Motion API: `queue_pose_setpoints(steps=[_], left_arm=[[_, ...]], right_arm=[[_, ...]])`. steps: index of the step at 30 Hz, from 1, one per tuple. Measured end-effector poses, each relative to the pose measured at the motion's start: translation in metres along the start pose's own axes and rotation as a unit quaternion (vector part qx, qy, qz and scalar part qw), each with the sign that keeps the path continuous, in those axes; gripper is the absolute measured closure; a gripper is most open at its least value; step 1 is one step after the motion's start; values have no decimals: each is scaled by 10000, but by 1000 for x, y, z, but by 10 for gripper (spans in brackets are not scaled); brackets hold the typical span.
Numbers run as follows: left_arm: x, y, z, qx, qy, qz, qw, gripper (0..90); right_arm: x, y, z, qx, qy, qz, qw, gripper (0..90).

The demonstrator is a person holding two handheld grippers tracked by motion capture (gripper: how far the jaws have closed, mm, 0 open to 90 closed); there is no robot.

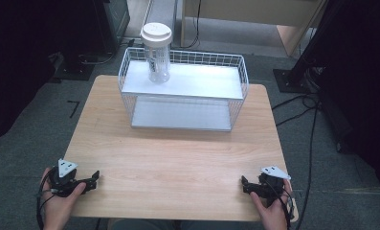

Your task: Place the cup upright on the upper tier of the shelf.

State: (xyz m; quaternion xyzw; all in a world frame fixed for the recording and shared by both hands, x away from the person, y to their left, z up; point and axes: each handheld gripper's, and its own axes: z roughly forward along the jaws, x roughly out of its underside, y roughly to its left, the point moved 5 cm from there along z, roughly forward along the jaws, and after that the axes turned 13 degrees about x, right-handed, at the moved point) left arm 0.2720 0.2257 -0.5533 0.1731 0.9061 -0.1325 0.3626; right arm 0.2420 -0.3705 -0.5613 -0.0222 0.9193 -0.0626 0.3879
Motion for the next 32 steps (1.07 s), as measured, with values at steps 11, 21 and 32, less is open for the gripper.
queue_pose_setpoints(steps=[11, 21, 32], left_arm=[[-2, -2, 5, 320, 167, 73, 9993, 0], [-4, -2, 7, 349, 171, 98, 9992, 0], [-7, 0, 9, 234, 144, -24, 9996, 0]], right_arm=[[0, 0, 0, -2, -5, -9, 10000, 0], [0, 0, 0, -2, -5, -8, 10000, 0], [0, 0, 0, -2, 5, -2, 10000, 0]])
